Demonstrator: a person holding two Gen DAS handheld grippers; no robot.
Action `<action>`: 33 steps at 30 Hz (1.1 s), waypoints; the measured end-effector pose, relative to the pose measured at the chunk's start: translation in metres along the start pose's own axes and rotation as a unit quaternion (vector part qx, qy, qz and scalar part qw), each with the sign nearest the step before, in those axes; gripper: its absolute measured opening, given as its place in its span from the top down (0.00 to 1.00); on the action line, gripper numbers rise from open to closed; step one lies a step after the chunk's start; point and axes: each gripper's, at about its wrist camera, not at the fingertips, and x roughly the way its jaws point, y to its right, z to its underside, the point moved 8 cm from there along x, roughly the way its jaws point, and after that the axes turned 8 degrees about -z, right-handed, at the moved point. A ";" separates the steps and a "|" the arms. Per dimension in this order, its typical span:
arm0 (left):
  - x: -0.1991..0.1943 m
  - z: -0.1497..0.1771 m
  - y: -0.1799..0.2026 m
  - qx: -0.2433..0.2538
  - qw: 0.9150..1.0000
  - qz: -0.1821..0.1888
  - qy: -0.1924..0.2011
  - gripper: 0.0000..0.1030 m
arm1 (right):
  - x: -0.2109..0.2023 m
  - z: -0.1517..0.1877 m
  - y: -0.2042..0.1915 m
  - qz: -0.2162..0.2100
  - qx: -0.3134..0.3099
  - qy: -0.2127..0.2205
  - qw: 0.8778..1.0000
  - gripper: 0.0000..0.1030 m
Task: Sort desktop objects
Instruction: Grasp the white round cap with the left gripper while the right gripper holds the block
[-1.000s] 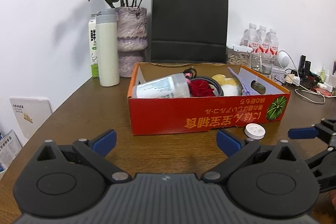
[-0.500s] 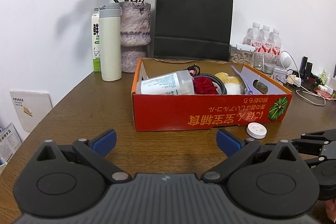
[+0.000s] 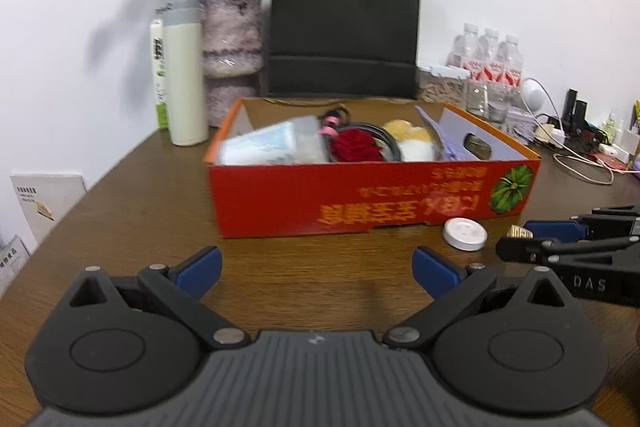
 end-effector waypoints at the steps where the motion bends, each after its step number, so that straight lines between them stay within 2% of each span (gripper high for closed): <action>1: 0.002 0.000 0.007 0.001 1.000 0.003 -0.004 0.00 | -0.001 0.001 0.008 0.004 0.004 0.000 1.000 0.67; 9: 0.029 -0.006 0.079 0.026 0.999 0.020 -0.017 0.00 | -0.014 0.005 0.061 0.029 0.017 0.008 0.999 0.67; 14: 0.050 -0.010 0.114 0.033 0.999 0.014 -0.029 0.01 | -0.018 0.010 0.089 0.031 0.024 0.010 0.999 0.67; 23: 0.074 -0.008 0.130 0.022 0.998 -0.002 -0.066 0.16 | -0.008 0.012 0.117 0.032 0.022 -0.001 0.999 0.67; 26: 0.080 -0.005 0.130 0.020 0.997 -0.002 -0.081 0.25 | -0.006 0.011 0.119 0.025 0.027 -0.002 0.999 0.67; 31: 0.080 -0.006 0.134 0.027 0.997 0.005 -0.078 0.33 | -0.004 0.012 0.117 0.023 0.026 -0.005 0.999 0.67; 33: 0.079 -0.006 0.135 0.029 0.997 0.010 -0.076 0.42 | -0.004 0.012 0.117 0.023 0.028 -0.008 0.999 0.67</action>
